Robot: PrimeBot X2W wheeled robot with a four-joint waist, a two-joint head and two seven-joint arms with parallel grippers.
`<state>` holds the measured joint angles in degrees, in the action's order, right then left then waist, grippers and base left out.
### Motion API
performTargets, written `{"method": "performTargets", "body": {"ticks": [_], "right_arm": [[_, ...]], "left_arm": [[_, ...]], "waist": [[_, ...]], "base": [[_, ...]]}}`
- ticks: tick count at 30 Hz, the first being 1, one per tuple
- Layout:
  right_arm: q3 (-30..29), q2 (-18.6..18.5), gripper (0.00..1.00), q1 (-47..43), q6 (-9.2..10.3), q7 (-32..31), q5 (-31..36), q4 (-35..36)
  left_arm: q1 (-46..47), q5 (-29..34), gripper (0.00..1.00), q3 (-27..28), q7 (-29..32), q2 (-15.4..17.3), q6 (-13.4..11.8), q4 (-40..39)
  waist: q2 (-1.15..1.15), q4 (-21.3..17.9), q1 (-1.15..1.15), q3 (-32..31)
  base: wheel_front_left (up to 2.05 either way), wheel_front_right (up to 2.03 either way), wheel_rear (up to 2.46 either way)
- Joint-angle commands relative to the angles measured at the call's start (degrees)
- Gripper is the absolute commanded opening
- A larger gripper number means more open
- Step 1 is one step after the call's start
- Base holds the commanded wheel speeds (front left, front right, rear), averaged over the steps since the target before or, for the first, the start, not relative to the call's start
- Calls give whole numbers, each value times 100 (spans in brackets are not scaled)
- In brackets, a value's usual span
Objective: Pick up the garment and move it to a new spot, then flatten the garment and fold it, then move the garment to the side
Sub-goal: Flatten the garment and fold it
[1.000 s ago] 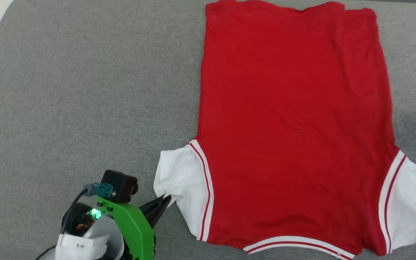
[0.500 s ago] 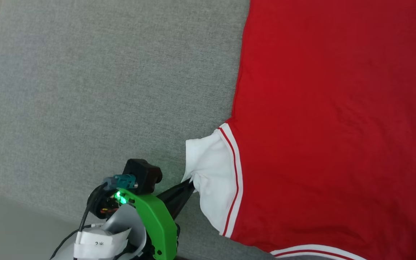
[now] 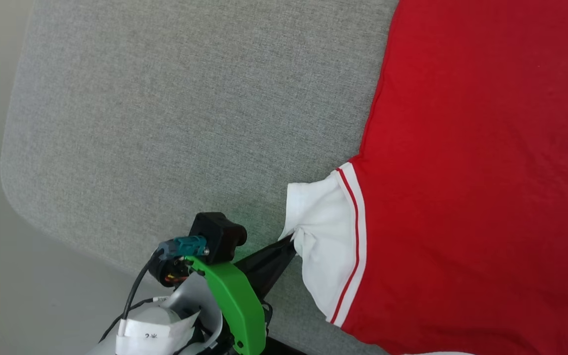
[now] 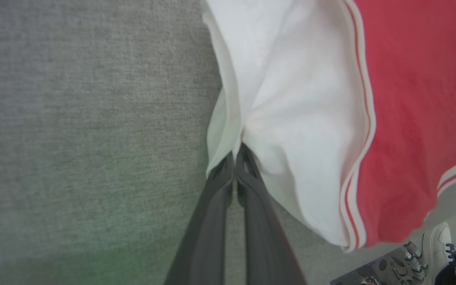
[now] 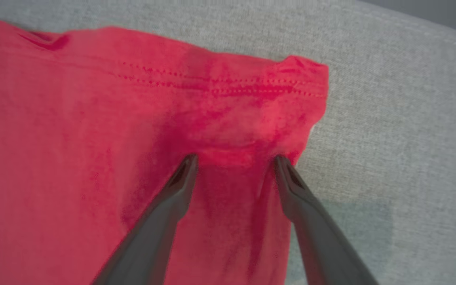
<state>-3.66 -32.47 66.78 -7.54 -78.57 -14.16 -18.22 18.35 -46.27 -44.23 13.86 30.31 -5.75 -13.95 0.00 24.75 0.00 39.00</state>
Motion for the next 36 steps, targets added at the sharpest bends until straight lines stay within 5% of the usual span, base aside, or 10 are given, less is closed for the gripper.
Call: {"method": "performTargets", "body": {"ticks": [1,4,5,6,7,21,36], "right_arm": [[69,19,100,-77,5,-53,31,-104],[104,62,100,-158,5,-134,-2,-132],[118,62,72,-188,5,-168,-11,-141],[147,56,20,-228,5,-210,-23,-144],[171,45,0,-257,5,-235,-35,-136],[-97,-59,0,-1123,5,193,-259,-216],[-193,203,0,-3350,5,1071,-1136,81]], "left_arm": [[84,23,0,0,12,-4,-45,201],[106,3,0,20,-30,-22,-24,262],[115,0,0,24,-38,-24,-18,278],[127,-2,0,27,-44,-26,-11,296],[136,-4,0,30,-49,-28,-6,308],[116,-38,0,96,-64,96,-59,433],[-305,-271,0,286,115,467,-438,351]], "waist": [[0,84,0,92],[0,101,0,117],[0,104,0,118],[0,106,0,119],[0,107,0,119],[0,-268,0,-588],[0,-1150,0,-2005]], "base": [[0,0,0],[0,0,0],[0,0,0],[0,0,0],[0,0,0],[0,0,0],[0,0,0]]}}
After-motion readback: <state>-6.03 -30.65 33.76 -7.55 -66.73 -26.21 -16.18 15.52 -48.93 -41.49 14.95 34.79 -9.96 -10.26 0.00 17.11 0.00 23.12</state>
